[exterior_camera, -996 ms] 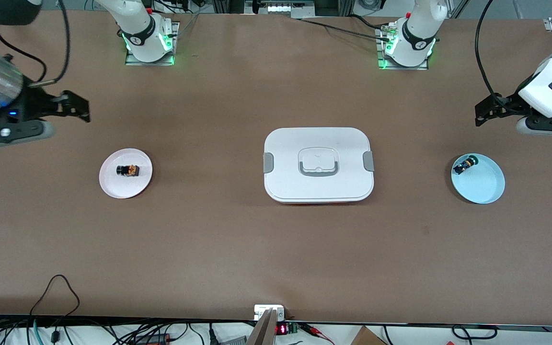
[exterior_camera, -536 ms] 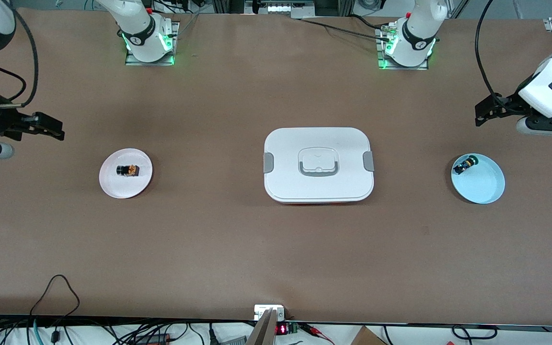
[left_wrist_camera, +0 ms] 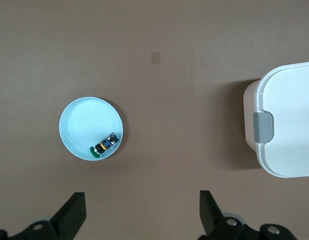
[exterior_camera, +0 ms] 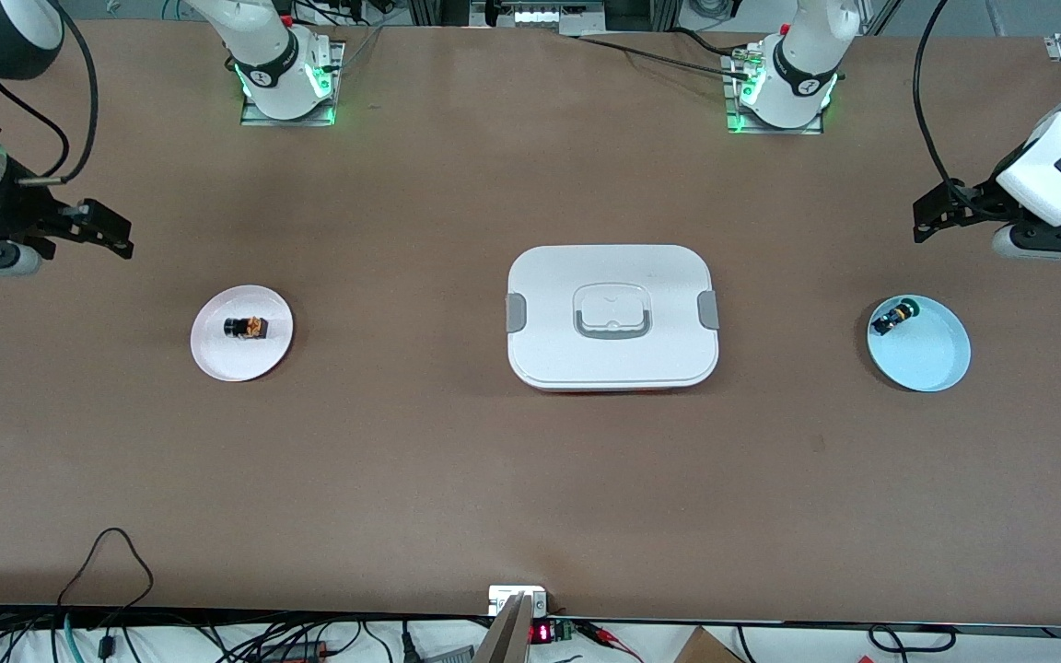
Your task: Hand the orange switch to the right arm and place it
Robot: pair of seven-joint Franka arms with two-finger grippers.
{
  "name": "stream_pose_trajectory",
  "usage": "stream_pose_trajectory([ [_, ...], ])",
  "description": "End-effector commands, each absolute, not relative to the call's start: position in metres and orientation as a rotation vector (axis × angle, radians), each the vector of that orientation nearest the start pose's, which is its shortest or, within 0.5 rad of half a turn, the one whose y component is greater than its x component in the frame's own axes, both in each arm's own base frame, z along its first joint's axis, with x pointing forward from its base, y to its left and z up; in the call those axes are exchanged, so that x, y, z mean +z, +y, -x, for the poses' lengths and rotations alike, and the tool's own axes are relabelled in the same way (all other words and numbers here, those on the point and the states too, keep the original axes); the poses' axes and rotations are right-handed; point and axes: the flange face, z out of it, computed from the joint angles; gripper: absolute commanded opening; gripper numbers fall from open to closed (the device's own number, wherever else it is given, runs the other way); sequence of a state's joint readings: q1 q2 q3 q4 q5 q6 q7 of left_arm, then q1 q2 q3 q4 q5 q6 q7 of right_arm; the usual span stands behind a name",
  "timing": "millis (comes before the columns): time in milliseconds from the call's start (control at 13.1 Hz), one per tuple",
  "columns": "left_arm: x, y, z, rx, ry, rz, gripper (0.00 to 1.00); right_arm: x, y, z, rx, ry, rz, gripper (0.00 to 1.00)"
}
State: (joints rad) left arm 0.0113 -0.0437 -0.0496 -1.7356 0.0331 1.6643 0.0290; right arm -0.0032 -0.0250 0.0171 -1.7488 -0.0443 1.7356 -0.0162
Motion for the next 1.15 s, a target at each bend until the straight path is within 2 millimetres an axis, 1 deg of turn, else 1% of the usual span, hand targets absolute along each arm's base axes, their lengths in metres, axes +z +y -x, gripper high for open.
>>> stream_pose_trajectory([
  [0,0.582,-0.018,-0.540,0.048,0.130,3.114,1.00,0.587,0.003,-0.550,0.017,-0.070,3.181,1.00],
  [77,0.582,-0.019,-0.540,0.046,0.135,3.114,1.00,0.589,0.002,-0.551,0.030,-0.066,3.179,1.00],
  [153,0.582,-0.019,-0.540,0.046,0.137,3.114,1.00,0.596,0.004,-0.552,0.008,-0.062,3.172,1.00],
  [230,0.583,-0.019,-0.539,0.043,0.137,3.114,1.00,0.598,0.007,-0.552,0.003,-0.054,3.149,1.00],
  [383,0.583,-0.019,-0.539,0.046,0.137,3.114,1.00,0.598,0.003,-0.551,0.005,-0.066,3.152,1.00],
  [536,0.581,-0.020,-0.537,0.072,0.130,3.112,1.00,0.600,0.004,-0.551,0.003,-0.074,3.156,1.00],
  [690,0.580,-0.019,-0.540,0.065,0.127,3.114,1.00,0.601,0.001,-0.551,0.003,-0.069,3.157,1.00],
  [766,0.579,-0.019,-0.541,0.067,0.127,3.113,1.00,0.602,0.002,-0.551,0.000,-0.069,3.157,1.00],
  [843,0.583,-0.019,-0.547,0.050,0.125,3.114,1.00,0.602,0.004,-0.551,0.000,-0.077,3.156,1.00],
  [920,0.582,-0.019,-0.551,0.050,0.125,3.115,1.00,0.602,0.005,-0.551,0.000,-0.079,3.156,1.00],
  [1073,0.583,-0.019,-0.551,0.053,0.125,3.116,1.00,0.602,0.006,-0.551,0.000,-0.081,3.156,1.00],
])
